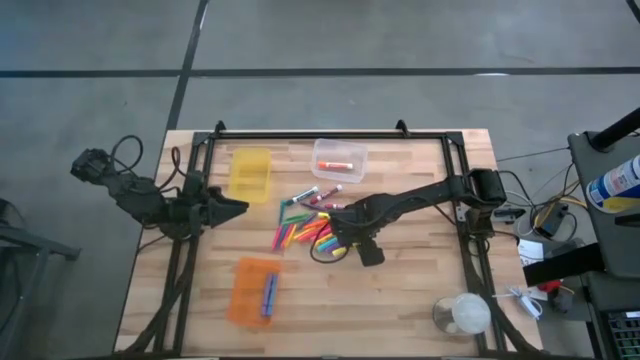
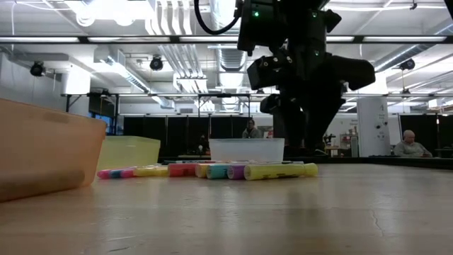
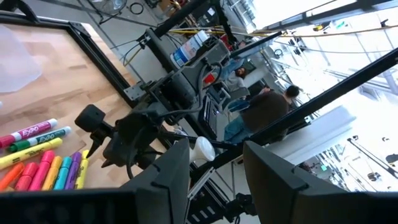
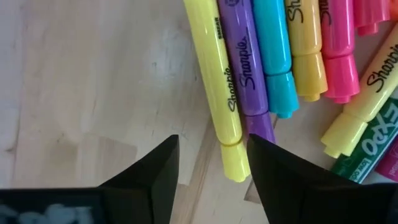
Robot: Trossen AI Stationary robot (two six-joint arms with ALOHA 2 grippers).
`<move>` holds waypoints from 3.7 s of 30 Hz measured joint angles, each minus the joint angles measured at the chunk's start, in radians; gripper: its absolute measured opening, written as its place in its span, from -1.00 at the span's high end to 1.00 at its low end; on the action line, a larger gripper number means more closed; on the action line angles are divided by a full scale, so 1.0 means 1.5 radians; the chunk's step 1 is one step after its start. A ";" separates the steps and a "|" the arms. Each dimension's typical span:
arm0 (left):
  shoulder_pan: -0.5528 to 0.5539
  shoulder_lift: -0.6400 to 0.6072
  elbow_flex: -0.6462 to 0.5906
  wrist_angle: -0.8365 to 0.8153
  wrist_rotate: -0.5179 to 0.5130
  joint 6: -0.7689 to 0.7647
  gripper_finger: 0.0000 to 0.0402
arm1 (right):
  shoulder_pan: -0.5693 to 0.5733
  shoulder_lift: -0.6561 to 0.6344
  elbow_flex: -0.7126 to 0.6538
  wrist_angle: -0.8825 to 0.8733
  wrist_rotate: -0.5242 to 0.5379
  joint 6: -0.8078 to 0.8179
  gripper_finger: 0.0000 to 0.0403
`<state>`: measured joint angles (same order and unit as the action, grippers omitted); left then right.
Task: Pick & Place Markers
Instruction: Put the bottom yellow highlighter into the orange bin
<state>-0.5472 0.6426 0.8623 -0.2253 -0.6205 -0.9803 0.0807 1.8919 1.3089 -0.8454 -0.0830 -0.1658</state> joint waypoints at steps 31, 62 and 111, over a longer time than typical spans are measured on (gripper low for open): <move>0.000 0.001 0.000 0.000 -0.035 0.000 0.28 | -0.001 0.000 -0.102 0.118 -0.001 0.038 0.50; 0.000 0.015 0.000 0.001 -0.050 0.167 0.28 | 0.000 0.001 0.294 0.089 -0.032 0.290 0.70; 0.064 0.100 0.000 0.252 -0.085 0.321 0.28 | -0.012 0.006 0.454 0.314 -0.003 0.495 0.70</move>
<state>-0.4508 0.7929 0.8619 0.1533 -0.7484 -0.4994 0.0628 1.9011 1.9892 -0.3752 -0.0879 0.5762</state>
